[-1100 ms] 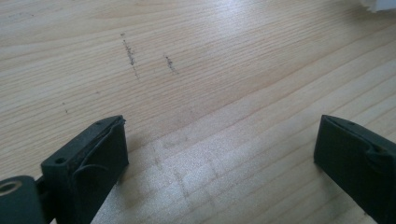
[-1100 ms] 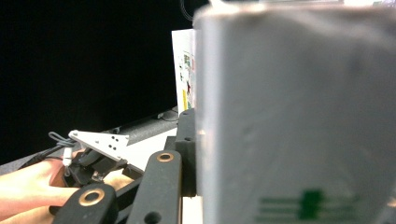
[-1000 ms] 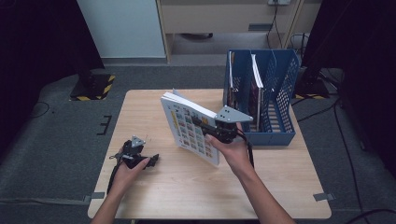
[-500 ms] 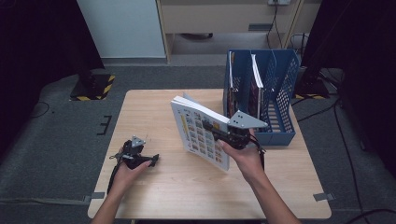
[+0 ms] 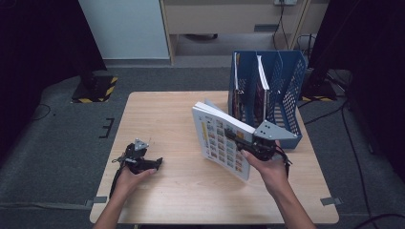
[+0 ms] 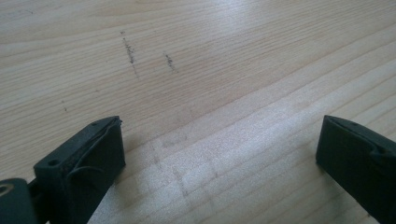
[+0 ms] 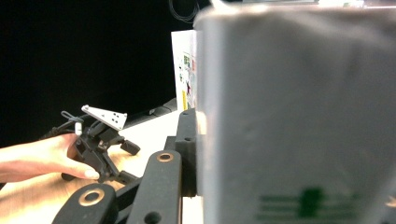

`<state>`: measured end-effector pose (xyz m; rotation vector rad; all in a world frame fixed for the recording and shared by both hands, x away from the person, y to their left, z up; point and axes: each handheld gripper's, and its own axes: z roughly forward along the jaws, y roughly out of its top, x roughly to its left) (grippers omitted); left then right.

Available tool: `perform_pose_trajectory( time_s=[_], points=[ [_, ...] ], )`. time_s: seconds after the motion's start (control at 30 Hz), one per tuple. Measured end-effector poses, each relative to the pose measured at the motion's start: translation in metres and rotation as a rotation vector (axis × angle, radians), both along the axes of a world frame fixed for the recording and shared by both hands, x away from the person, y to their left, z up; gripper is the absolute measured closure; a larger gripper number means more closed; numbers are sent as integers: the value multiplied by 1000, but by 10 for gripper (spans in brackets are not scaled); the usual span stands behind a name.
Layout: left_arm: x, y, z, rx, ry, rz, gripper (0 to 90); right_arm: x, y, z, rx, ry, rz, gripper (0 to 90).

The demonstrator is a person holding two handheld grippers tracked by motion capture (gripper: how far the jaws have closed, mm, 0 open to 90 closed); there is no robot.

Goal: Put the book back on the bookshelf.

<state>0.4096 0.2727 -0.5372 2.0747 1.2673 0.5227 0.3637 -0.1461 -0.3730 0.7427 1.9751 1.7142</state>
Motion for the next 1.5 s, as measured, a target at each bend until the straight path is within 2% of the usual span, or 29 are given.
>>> perform_pose_trajectory(
  time_s=[0.23, 0.97, 1.5],
  points=[
    [0, 0, 0, -3, 1, -7, 0, -8, -18, -4, 5, 7, -22, 738],
    [-1, 1, 0, 1, 3, 1, 0, -23, -49, -1, 7, 4, -52, 737],
    [-1, 1, 0, 0, 3, 1, 0, -24, -71, 0, 15, 13, -88, 738]
  ],
)
